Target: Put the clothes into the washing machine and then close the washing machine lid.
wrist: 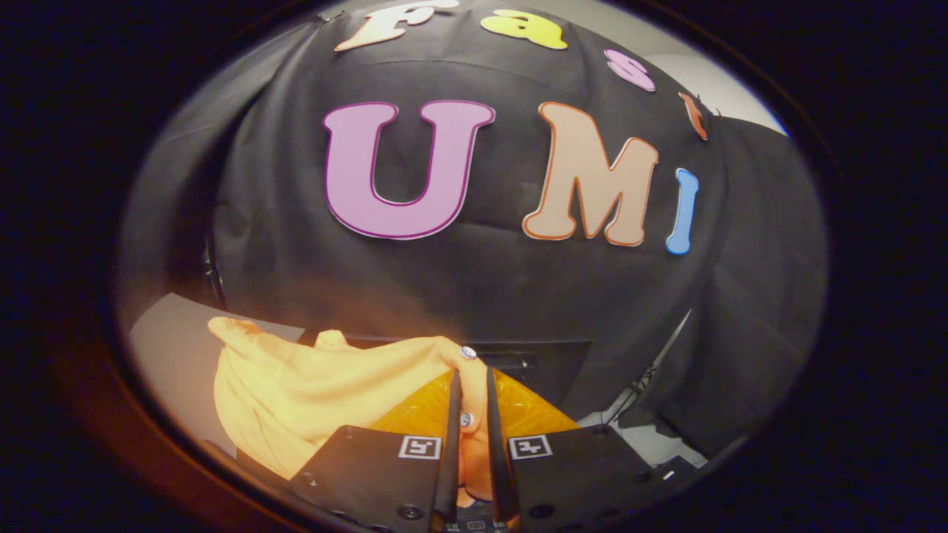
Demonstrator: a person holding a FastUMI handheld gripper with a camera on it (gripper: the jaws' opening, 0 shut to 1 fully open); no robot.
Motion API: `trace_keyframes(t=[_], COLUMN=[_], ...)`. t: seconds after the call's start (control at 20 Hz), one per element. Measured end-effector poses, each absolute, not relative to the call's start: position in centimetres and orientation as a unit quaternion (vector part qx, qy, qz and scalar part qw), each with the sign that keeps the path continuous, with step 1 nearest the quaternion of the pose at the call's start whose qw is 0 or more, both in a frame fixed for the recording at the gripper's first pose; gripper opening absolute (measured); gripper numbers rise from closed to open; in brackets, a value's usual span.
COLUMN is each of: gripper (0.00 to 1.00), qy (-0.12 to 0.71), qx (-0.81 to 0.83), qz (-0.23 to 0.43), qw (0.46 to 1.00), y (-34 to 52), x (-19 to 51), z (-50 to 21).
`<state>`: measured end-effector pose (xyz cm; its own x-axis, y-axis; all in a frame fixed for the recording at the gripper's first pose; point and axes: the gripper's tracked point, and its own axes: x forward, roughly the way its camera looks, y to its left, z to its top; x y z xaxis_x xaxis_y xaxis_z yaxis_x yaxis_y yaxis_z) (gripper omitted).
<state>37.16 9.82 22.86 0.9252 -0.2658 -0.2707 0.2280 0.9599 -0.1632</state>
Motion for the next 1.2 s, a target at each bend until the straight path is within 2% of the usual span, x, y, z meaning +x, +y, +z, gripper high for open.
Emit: trace_keyframes(t=[0.25,0.4,0.5,1.05,1.1,1.2], gripper=[0.19,0.37,0.33,0.33,0.40,0.41], qy=[0.169,0.172,0.166,0.160,0.160,0.160], qx=[-0.063,-0.078,-0.076,-0.072,-0.071,-0.068], qz=[-0.133,-0.136,-0.138,-0.132,-0.131,-0.127], qw=[0.975,0.972,0.974,0.975,0.976,0.976], y=[8.7,8.2,8.2,8.6,8.7,9.0], x=[37.2,37.2,37.0,38.1,38.5,39.3], z=[20.9,20.3,20.9,20.8,20.7,20.5])
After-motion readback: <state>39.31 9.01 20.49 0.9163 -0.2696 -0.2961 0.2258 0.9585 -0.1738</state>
